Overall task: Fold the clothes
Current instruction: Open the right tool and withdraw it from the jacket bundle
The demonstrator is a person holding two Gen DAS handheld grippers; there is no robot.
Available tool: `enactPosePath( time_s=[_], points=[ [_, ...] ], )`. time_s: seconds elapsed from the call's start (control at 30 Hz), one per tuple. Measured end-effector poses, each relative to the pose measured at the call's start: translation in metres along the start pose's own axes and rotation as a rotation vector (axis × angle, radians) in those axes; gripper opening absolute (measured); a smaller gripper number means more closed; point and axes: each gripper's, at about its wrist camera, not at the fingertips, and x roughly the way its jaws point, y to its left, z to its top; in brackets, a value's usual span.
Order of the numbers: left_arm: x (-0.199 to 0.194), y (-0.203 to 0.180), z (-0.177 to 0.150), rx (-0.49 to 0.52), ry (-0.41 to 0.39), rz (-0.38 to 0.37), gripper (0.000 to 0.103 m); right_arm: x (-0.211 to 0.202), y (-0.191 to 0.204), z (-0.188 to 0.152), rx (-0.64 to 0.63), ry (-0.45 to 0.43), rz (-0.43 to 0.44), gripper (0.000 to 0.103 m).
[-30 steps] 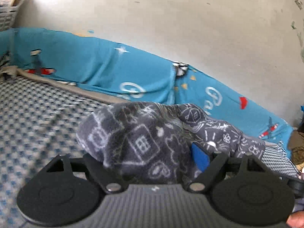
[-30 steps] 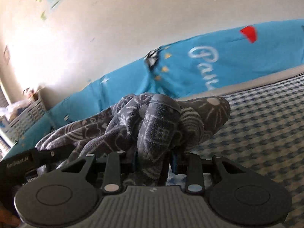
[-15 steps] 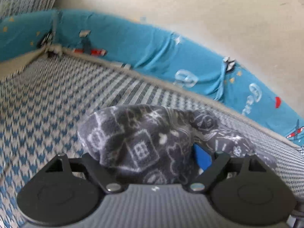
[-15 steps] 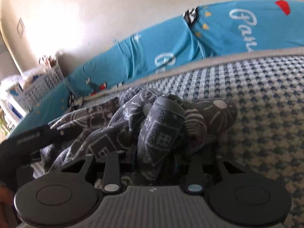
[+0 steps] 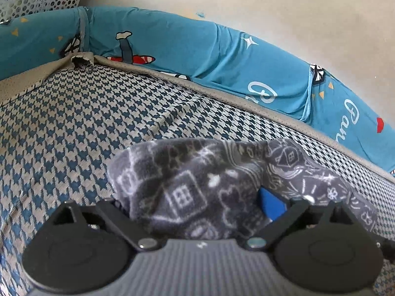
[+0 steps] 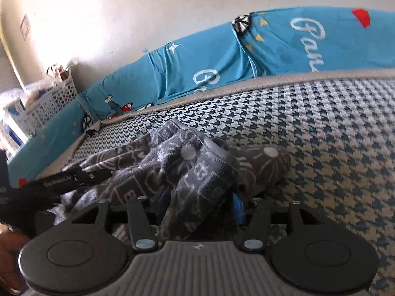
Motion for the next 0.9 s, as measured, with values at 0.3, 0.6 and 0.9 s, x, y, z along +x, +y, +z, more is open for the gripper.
enactPosePath(
  time_s=[0.3, 0.6, 0.9],
  points=[
    [0.0, 0.002, 0.0, -0.038, 0.004, -0.002, 0.097, -0.013, -0.006, -0.003, 0.123, -0.022, -0.03, 0.052],
    [0.002, 0.002, 0.003, -0.05, 0.001, 0.013, 0.099, -0.028, 0.041, -0.001, -0.132, -0.192, -0.017, 0.051],
    [0.004, 0.005, 0.005, -0.063, 0.004, 0.021, 0.101, 0.002, 0.076, -0.017, -0.361, -0.166, 0.081, 0.05]
  ],
)
